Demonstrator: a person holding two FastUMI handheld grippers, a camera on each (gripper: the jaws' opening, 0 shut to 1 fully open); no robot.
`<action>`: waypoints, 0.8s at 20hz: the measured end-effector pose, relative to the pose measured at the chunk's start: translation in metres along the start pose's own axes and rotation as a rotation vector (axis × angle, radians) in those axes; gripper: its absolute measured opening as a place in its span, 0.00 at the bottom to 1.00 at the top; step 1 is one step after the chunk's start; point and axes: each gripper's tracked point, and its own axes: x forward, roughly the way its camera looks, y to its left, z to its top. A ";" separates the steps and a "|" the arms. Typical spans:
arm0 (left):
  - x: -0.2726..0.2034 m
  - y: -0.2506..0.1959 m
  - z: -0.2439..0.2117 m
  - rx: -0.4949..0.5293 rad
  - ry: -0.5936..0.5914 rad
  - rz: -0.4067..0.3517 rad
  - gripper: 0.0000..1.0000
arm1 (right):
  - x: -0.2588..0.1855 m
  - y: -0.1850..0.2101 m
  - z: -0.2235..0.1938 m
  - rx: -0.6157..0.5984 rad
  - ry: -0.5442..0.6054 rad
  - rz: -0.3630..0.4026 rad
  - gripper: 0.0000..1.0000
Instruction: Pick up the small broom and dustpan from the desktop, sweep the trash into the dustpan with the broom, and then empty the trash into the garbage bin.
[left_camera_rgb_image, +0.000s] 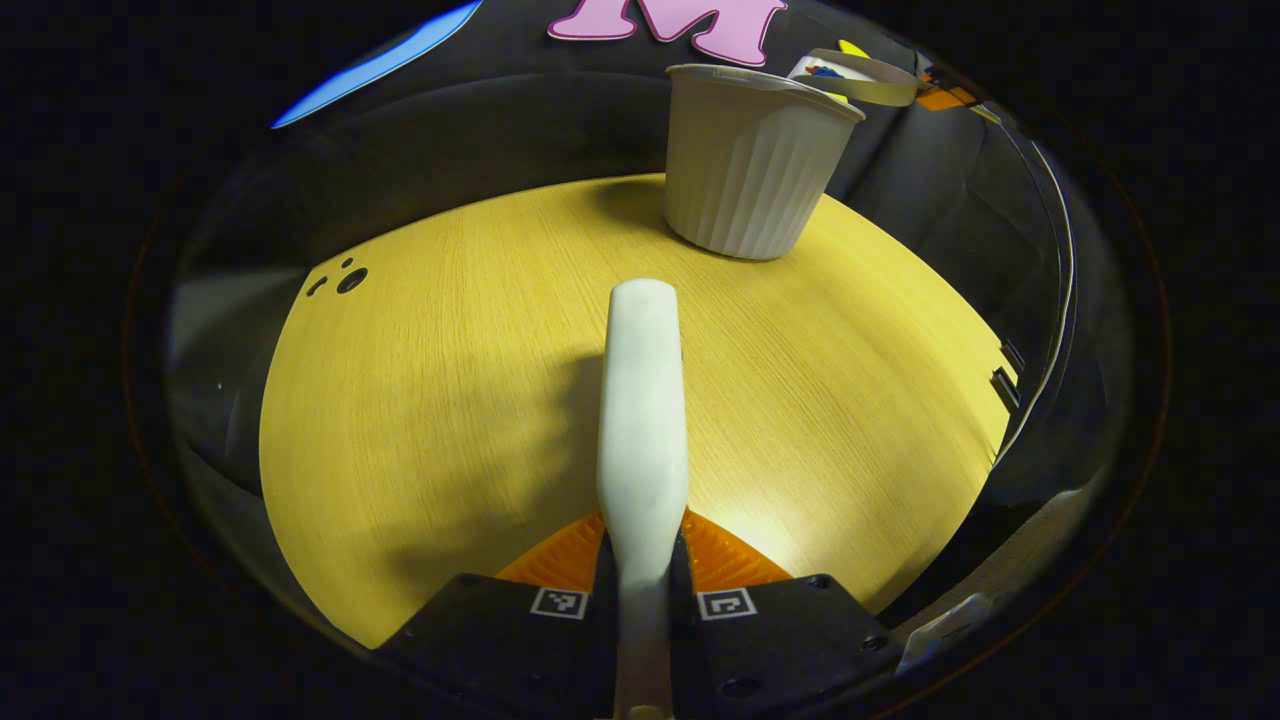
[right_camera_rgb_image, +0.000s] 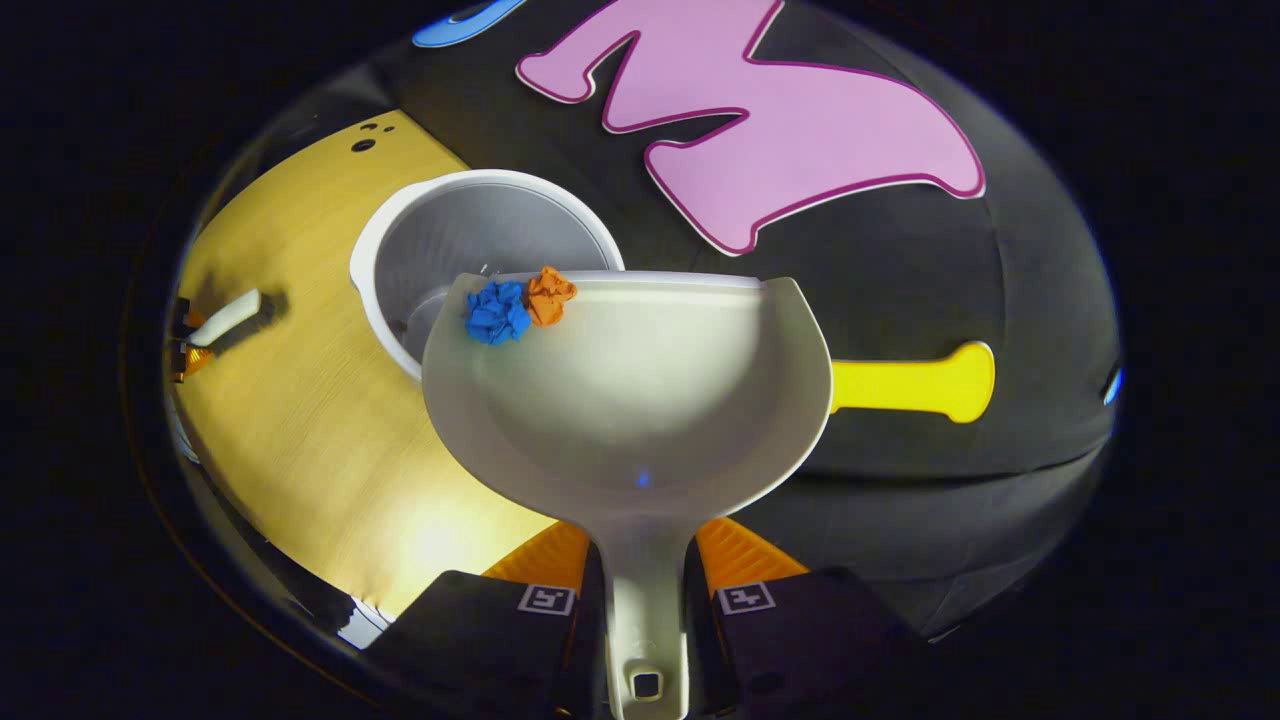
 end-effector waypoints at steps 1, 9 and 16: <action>0.000 0.002 0.000 -0.005 0.002 0.006 0.25 | 0.004 0.001 0.004 -0.029 0.011 0.018 0.37; 0.001 0.003 -0.003 -0.030 0.005 0.016 0.25 | 0.017 -0.001 0.010 -0.137 0.060 0.051 0.37; -0.001 0.004 -0.002 -0.032 0.005 0.059 0.24 | -0.023 0.006 0.002 0.096 -0.099 0.105 0.37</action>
